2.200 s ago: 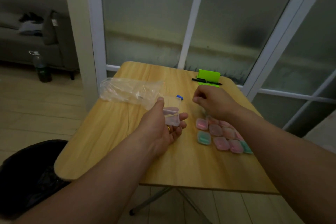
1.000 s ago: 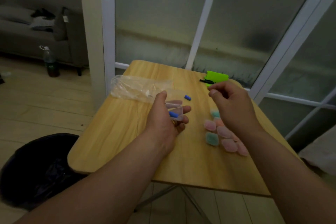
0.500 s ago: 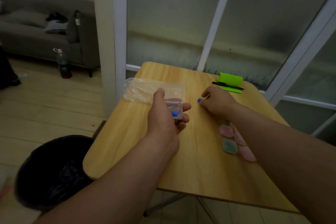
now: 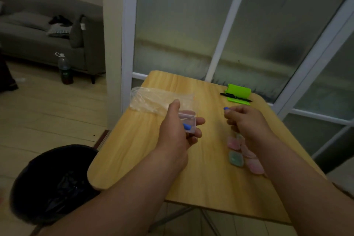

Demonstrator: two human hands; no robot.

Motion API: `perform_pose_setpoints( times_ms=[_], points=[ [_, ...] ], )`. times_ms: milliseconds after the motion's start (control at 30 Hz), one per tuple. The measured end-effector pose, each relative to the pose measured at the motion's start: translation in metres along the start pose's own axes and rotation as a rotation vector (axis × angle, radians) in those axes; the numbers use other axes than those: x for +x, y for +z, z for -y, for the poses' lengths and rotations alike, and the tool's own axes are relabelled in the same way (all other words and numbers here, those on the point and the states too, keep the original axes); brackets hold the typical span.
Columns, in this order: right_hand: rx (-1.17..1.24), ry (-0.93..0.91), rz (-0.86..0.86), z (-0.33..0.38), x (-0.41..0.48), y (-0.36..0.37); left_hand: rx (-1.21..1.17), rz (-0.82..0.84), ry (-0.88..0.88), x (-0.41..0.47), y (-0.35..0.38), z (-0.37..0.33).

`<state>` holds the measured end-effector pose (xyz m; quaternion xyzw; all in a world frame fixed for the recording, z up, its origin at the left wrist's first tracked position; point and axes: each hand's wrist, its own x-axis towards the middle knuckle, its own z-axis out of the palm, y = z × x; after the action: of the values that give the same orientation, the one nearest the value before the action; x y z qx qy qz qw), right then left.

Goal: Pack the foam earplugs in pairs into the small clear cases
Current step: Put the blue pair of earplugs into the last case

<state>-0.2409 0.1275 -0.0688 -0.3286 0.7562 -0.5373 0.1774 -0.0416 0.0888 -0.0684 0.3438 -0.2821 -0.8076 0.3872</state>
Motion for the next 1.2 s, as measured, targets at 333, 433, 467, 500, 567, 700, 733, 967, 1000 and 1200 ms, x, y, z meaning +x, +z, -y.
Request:
perform_pose_setpoints(
  times_ms=[333,433,467,500,567,700,733,967,1000,1200],
  points=[
    [-0.314,-0.436,0.091,0.022,-0.095,-0.018,0.048,0.166,-0.102,-0.011,0.025,0.033],
    [-0.489,-0.530,0.077,0.017,-0.094,-0.011,0.017,0.171,-0.118,-0.007,0.028,0.043],
    [-0.526,-0.539,0.077,0.015,-0.093,-0.010,0.003,0.165,-0.124,-0.005,0.028,0.045],
    [-0.550,-0.543,0.075,0.013,-0.092,-0.009,-0.009,0.159,-0.127,-0.004,0.028,0.047],
    [-0.560,-0.549,0.064,0.012,-0.091,-0.009,-0.021,0.155,-0.137,-0.002,0.028,0.048],
    [-0.534,-0.575,0.075,0.011,-0.091,-0.006,-0.070,0.163,-0.159,-0.003,0.027,0.044],
    [-0.524,-0.575,0.083,0.011,-0.091,-0.005,-0.075,0.163,-0.162,-0.003,0.027,0.043],
    [-0.386,-0.556,0.041,0.011,-0.089,-0.007,-0.026,0.161,-0.165,-0.001,0.023,0.041],
    [-0.321,-0.530,0.009,0.012,-0.086,-0.010,-0.005,0.151,-0.161,-0.003,0.023,0.039],
    [-0.176,-0.376,0.041,0.019,-0.079,-0.016,0.050,0.133,-0.177,-0.009,0.026,0.036]
  ],
)
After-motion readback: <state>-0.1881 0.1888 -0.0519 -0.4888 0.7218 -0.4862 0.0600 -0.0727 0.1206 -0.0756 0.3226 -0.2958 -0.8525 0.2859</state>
